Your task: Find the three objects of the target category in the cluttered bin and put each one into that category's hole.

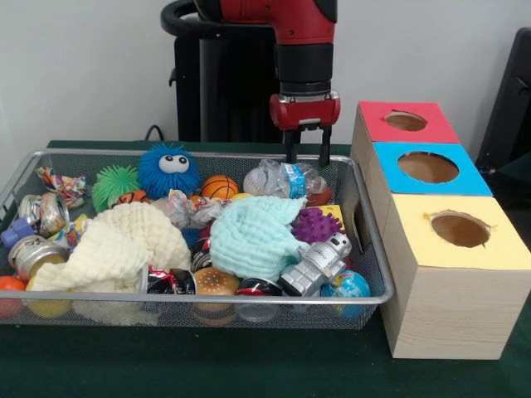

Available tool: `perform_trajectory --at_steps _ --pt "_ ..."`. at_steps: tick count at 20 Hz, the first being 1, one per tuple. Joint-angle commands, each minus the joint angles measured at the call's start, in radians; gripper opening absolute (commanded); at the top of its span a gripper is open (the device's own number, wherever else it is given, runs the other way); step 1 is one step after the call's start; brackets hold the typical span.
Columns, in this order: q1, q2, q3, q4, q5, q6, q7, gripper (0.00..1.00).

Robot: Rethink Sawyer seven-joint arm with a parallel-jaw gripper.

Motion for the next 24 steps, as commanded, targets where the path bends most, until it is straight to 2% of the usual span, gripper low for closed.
perform_trajectory --at_steps 1,6,14,24 --pt "-0.035 0.053 0.022 -0.159 0.008 -0.045 0.153 1.0" --pt "-0.077 0.034 0.071 -0.148 0.006 0.002 0.165 1.0" --pt "-0.15 -0.016 0.161 -0.103 0.017 0.0 0.206 1.0" --pt "-0.125 -0.101 0.162 -0.084 0.059 0.077 0.187 1.0"
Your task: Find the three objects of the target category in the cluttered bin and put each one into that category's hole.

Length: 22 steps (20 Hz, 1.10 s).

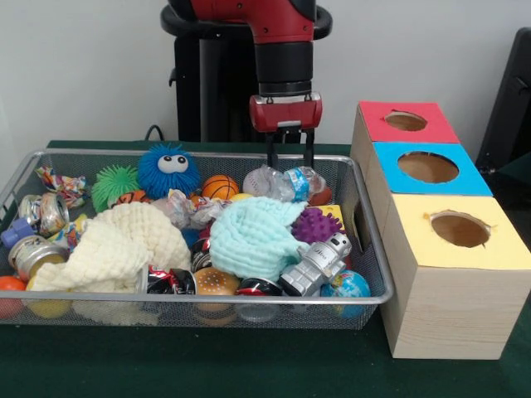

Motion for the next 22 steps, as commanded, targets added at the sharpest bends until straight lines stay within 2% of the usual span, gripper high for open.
perform_trajectory --at_steps 1,3,5,14,22 --pt "0.011 -0.076 0.092 -0.077 0.068 0.089 0.187 1.0" --pt "0.024 -0.095 0.084 -0.07 0.081 0.106 0.186 1.0" --pt "0.051 -0.092 0.061 -0.05 0.087 0.08 0.195 1.0" --pt "0.039 -0.148 0.077 -0.024 0.099 0.12 0.206 1.0" --pt "0.03 -0.113 0.077 -0.017 0.099 0.058 0.224 1.0"
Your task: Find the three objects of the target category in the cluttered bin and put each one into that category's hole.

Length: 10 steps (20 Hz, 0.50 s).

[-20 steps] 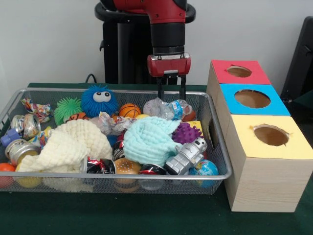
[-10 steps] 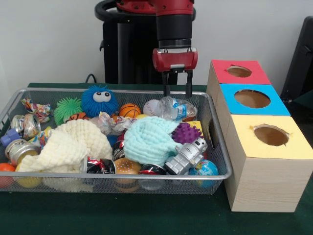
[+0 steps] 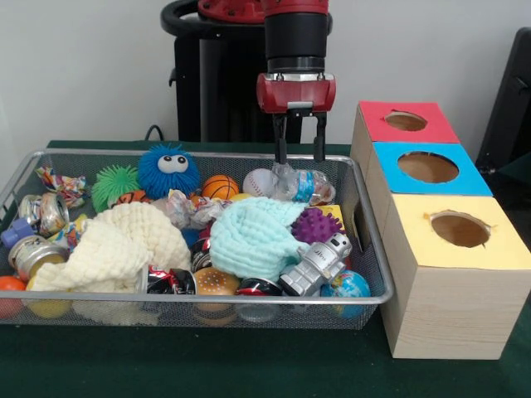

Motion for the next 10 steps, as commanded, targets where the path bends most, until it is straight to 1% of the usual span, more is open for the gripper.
perform_trajectory --at_steps 1,6,10 --pt "-0.01 0.013 0.068 -0.016 0.056 0.042 0.228 1.0" --pt "0.029 0.01 0.014 0.009 0.084 -0.002 0.243 1.0" --pt "0.041 0.092 -0.006 -0.021 0.085 -0.077 0.247 1.0"
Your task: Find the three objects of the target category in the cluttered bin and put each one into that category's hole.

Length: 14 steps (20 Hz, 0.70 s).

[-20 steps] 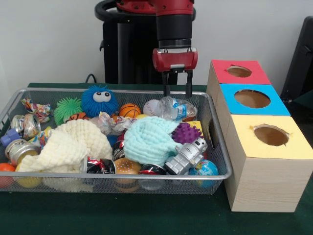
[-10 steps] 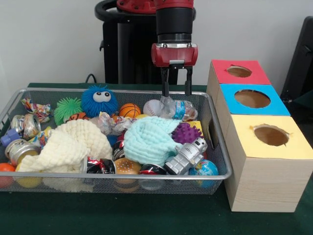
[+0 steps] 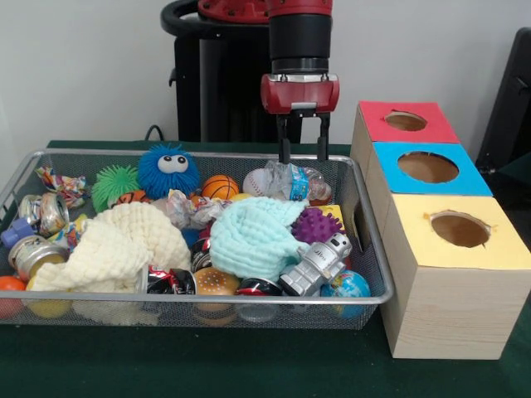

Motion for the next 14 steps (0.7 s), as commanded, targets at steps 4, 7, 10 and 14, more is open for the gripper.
perform_trajectory --at_steps 4,7,10,14 --pt "0.043 0.129 -0.033 -0.035 0.086 -0.129 0.256 1.0" --pt "0.062 0.17 -0.067 -0.048 0.1 -0.156 0.247 1.0" --pt "0.06 0.2 -0.078 -0.057 0.102 -0.177 0.247 1.0" --pt "0.04 0.204 -0.069 -0.05 0.102 -0.165 0.252 1.0"
